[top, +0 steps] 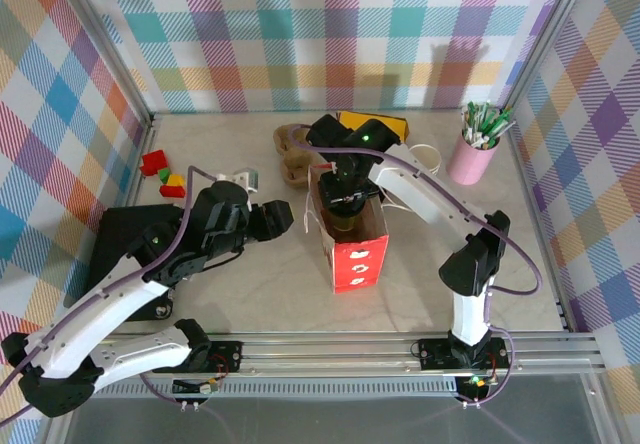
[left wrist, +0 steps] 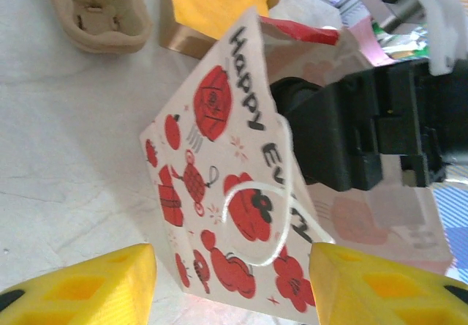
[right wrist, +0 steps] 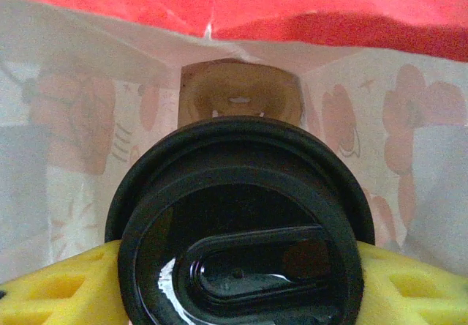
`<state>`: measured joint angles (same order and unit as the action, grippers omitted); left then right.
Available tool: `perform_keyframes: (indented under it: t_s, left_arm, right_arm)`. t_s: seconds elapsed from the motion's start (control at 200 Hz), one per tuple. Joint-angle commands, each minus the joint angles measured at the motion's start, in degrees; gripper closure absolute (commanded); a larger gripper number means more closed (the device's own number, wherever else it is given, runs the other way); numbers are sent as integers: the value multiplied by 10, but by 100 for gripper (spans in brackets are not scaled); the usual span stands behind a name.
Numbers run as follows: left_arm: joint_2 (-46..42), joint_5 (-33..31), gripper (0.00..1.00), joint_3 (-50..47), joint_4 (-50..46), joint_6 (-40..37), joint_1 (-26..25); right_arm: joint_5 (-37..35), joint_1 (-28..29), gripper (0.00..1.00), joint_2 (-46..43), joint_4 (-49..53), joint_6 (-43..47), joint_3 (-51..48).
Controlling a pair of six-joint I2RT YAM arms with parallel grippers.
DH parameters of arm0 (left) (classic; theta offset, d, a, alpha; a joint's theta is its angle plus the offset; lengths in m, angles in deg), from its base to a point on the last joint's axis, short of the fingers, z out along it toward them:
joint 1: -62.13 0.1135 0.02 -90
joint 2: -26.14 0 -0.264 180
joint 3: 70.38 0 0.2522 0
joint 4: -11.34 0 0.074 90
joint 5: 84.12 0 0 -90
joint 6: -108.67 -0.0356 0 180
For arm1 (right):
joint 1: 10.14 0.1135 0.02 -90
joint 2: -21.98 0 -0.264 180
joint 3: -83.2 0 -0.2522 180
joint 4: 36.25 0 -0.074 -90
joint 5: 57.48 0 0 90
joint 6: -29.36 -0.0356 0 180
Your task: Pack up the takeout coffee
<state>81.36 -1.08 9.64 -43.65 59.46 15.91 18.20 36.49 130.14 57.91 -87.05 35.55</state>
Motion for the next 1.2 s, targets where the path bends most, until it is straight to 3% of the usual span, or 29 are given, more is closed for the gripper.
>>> perform_keyframes:
  t_s: [0.0, 0.74, 1.195]
  left_arm:
    - [15, 40, 43, 9, 11, -31, 23]
    - [104, 112, 44, 34, 57, -65, 92]
    - [146, 135, 46, 39, 85, -70, 101]
  right_arm:
    - [25, -11, 36, -16, -25, 5, -17]
    - [64, -32, 37, 17, -59, 10, -38]
    - [69, -35, 38, 45, -60, 12, -40]
